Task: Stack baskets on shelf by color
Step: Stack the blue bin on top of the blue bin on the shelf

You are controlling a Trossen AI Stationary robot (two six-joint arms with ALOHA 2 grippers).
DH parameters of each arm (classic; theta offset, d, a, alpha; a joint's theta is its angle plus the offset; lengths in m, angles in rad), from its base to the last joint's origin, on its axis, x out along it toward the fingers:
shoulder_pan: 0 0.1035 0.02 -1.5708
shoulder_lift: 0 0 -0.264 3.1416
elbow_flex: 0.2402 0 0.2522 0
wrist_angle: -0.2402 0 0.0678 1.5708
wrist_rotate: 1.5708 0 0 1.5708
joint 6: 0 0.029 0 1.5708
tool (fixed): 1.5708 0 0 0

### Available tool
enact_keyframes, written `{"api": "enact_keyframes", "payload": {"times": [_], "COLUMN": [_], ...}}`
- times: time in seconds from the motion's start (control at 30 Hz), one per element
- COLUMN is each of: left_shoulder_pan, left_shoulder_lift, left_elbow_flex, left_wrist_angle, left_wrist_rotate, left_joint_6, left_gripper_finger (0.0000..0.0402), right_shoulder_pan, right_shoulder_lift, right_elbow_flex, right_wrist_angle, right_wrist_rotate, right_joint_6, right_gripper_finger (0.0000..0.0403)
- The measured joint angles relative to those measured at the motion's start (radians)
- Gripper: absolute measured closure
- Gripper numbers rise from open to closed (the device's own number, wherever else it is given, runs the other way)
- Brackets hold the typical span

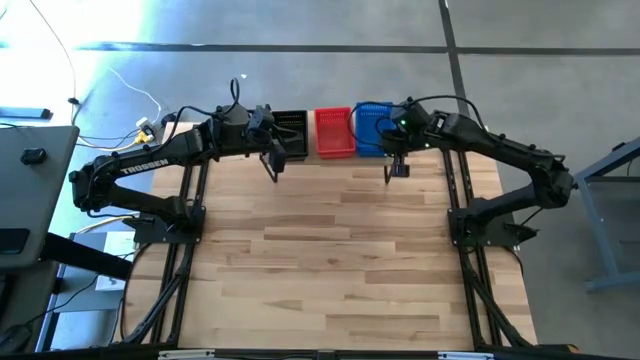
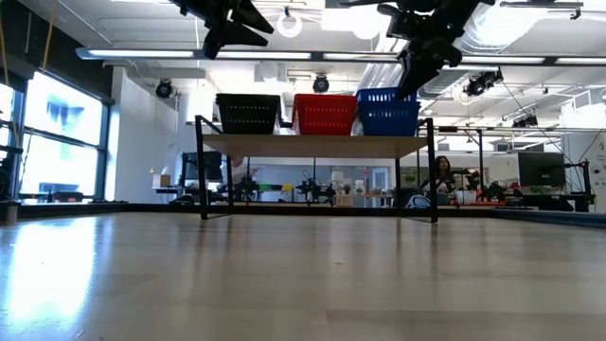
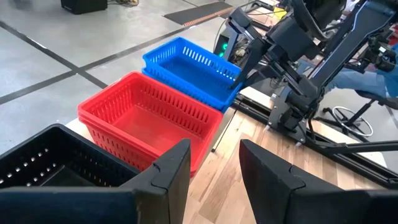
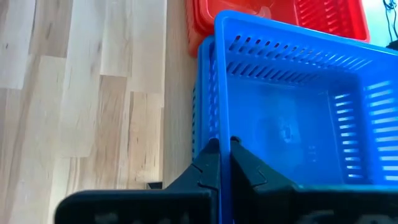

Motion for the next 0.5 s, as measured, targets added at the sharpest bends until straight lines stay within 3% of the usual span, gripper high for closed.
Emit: {"api": "enact_keyframes", "payload": {"times": [0.5], "left_shoulder_pan": [0.0], "left_shoulder_lift": [0.0], "left_elbow_flex": [0.0], "left_wrist_angle": [0.0], "left_wrist_rotate": [0.0], "left_joint_6": [0.0], "left_gripper_finger": [0.0275], "right_shoulder_pan": [-0.004], "right_shoulder_lift": [0.0], "right_elbow_flex": [0.0], "right_wrist_angle": [0.003], "right_wrist_rotate": [0.008], "right_joint_6": [0.053], "right_gripper_finger": [0.0402]}}
